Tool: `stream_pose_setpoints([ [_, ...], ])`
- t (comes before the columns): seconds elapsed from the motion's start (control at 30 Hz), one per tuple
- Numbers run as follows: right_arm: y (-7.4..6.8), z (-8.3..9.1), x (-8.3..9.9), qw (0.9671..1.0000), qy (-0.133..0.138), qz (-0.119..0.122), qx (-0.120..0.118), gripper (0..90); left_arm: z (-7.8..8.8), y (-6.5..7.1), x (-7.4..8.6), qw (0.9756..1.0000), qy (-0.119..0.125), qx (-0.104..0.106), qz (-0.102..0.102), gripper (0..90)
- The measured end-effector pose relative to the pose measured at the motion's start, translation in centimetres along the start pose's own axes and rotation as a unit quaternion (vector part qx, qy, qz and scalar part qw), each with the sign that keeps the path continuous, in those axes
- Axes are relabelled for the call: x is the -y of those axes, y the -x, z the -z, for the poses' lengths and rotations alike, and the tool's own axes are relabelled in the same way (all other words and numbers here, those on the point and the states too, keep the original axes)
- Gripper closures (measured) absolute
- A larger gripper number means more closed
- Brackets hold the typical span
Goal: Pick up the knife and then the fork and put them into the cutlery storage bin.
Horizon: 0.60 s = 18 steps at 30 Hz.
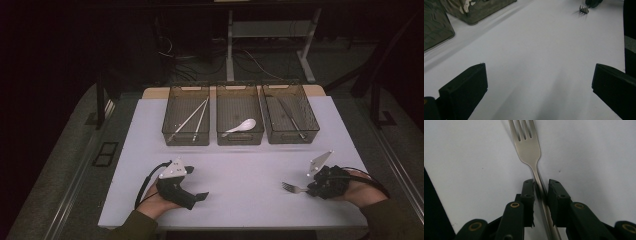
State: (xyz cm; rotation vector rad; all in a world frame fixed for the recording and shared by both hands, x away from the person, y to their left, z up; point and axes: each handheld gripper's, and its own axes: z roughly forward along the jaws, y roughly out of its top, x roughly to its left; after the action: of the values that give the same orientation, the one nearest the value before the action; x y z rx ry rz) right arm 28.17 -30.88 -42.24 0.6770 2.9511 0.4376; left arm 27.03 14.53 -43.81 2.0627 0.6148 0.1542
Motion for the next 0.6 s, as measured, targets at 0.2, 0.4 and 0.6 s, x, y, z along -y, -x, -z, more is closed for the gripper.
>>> stream_pose_setpoints([
  [0.2,-0.1,-0.1,-0.9,0.9993,-0.034,0.017,0.002,76.5,-0.1,0.0,0.0,1.0,0.0,0.0,0.001,0.0],
  [0.4,-0.3,-0.2,-1.4,0.9987,-0.049,0.012,-0.004,78.1,0.0,0.0,0.0,1.0,0.0,-0.001,0.0,0.0],
  [0.6,-0.5,-0.2,-1.8,0.9979,-0.061,0.023,-0.004,84.9,0.0,0.0,0.0,1.0,0.001,-0.001,0.001,0.0],
])
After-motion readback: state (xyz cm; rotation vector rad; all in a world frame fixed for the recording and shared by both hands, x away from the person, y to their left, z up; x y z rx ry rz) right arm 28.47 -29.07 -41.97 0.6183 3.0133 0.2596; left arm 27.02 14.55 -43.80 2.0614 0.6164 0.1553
